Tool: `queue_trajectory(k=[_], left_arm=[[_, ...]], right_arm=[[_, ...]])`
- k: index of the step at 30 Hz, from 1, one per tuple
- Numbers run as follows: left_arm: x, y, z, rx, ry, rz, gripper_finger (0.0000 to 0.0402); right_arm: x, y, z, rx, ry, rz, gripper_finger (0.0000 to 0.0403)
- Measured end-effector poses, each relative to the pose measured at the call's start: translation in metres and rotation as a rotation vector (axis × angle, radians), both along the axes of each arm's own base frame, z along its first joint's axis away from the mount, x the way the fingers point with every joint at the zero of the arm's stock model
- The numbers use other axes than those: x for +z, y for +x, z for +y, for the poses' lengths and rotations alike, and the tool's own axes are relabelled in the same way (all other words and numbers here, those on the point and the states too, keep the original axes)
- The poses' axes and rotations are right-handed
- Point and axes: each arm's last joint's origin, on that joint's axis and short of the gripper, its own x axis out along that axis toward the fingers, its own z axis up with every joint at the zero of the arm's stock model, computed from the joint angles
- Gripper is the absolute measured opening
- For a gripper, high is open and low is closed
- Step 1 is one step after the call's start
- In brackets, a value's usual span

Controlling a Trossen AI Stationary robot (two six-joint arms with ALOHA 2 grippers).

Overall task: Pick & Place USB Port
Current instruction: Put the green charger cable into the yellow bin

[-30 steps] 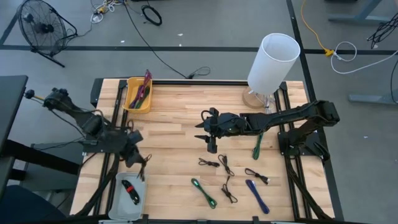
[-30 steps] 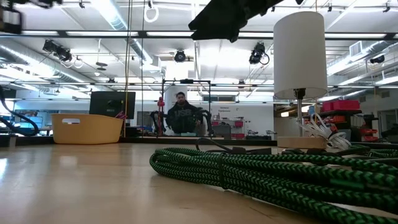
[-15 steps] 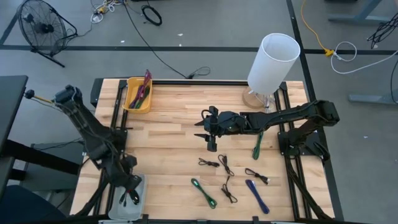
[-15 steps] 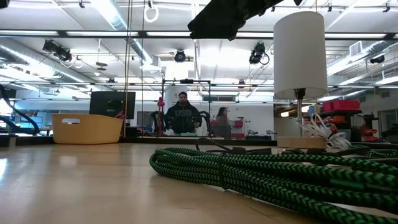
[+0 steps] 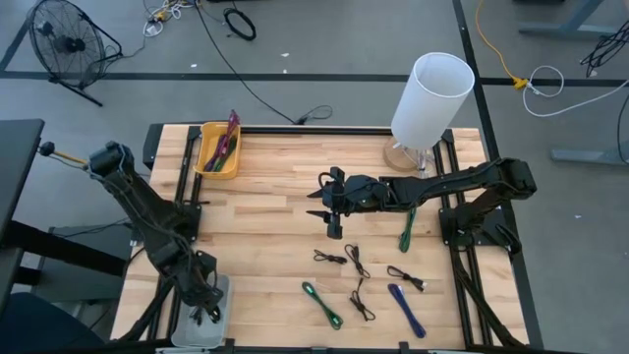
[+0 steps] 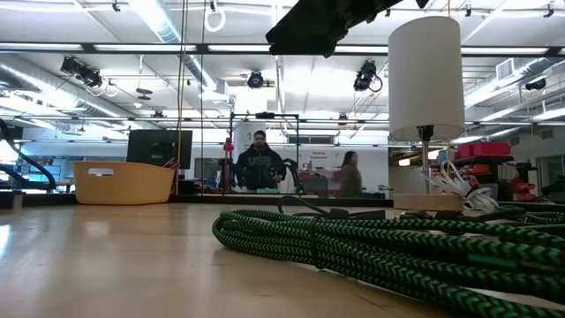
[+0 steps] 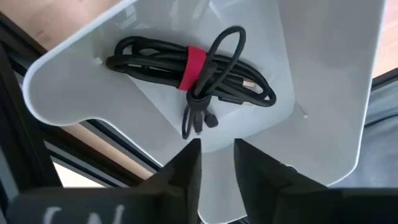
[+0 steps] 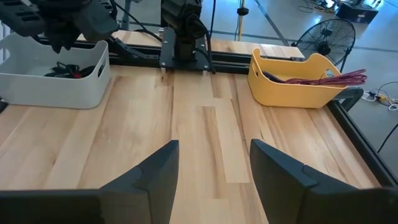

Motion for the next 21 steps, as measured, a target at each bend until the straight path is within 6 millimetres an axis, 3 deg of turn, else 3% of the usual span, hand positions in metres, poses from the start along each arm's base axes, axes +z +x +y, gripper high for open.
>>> queue_trajectory(k=[7, 12, 15, 17, 21], left_arm=[[0.003, 0.002, -0.002, -0.051, -0.039, -0.058, 0.0127], [0.025, 0.018, 0.003, -0.146, 0.066, -0.424, 0.0128], [0.048, 0.033, 0.011, -0.250, 0.304, -0.731, 0.0128], [0.057, 0.041, 0.019, -0.274, 0.563, -0.885, 0.0128], [0.063, 0.058, 0.045, -0.288, 1.086, -0.951, 0.0128]], right_arm=[[0.000, 0.000, 0.000, 0.001, -0.001, -0.002, 0.0197], [0.000, 0.000, 0.000, 0.000, 0.001, -0.004, 0.0197], [0.000, 0.000, 0.000, -0.001, 0.004, -0.006, 0.0197], [0.001, 0.000, 0.000, -0.002, 0.005, -0.009, 0.0197], [0.001, 0.000, 0.000, -0.002, 0.007, -0.009, 0.0197]])
